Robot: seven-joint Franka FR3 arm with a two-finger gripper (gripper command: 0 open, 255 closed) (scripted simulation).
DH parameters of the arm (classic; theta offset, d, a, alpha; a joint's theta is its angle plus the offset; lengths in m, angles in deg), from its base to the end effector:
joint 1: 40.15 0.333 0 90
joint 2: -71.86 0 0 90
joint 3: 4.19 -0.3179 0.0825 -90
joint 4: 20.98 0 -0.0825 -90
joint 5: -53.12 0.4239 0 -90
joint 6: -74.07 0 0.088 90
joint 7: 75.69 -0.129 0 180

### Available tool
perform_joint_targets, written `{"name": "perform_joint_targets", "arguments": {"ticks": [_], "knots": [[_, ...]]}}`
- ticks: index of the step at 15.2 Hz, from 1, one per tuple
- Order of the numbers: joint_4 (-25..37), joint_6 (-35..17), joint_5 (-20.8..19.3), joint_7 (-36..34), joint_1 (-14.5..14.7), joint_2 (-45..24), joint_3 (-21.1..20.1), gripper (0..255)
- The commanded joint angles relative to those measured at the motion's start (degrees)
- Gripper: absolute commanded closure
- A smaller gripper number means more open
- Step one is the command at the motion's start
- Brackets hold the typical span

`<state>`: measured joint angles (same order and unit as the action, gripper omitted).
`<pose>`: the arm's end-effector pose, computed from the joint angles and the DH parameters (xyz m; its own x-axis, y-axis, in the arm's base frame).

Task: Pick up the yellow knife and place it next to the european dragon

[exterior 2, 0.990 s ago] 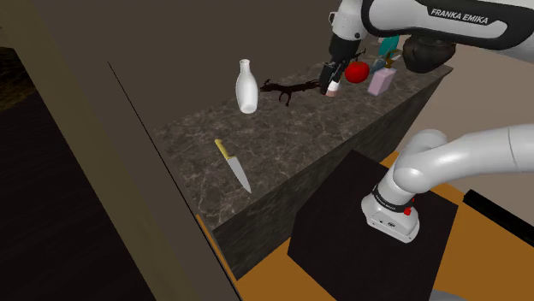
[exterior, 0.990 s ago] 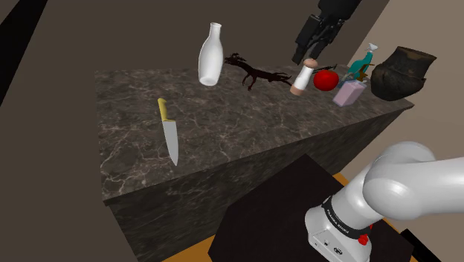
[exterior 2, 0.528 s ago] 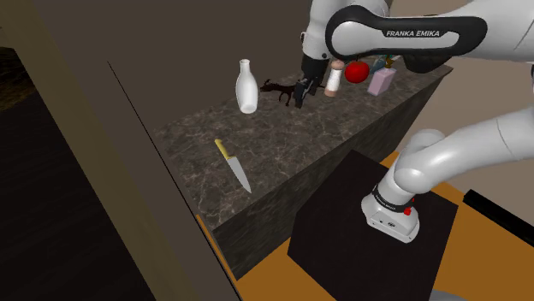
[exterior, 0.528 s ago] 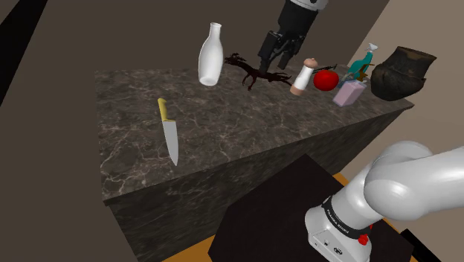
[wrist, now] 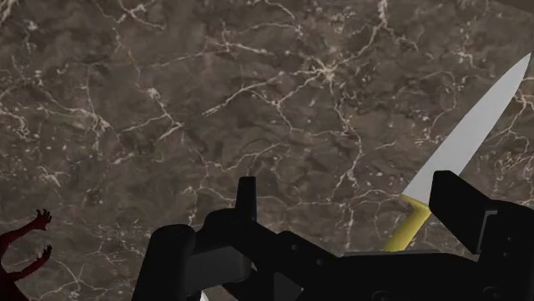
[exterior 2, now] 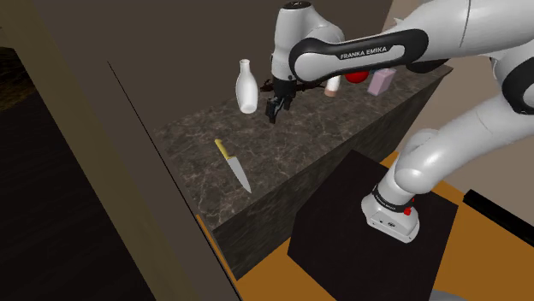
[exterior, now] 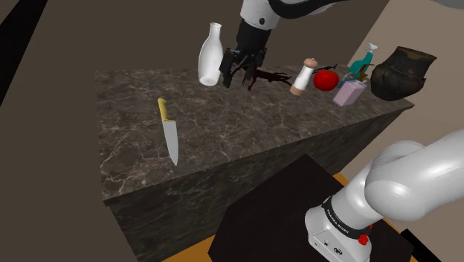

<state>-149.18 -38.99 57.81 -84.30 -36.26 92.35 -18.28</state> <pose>0.4684 0.1650 0.4833 0.9889 0.1222 0.0847 0.1231 -0.9924 -0.0052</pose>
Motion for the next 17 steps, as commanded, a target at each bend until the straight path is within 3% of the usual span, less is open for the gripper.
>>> {"name": "perform_joint_targets", "arguments": {"ticks": [1, 10, 17], "knots": [[1.74, -2.37, -0.46, -1.81, 0.34, -4.17, -1.65, 0], [12.01, -9.53, -6.12, -9.4, 2.28, -22.83, -6.44, 0], [24.13, -11.37, -12.54, -15.15, 6.28, -38.37, -7.25, 0]]}}
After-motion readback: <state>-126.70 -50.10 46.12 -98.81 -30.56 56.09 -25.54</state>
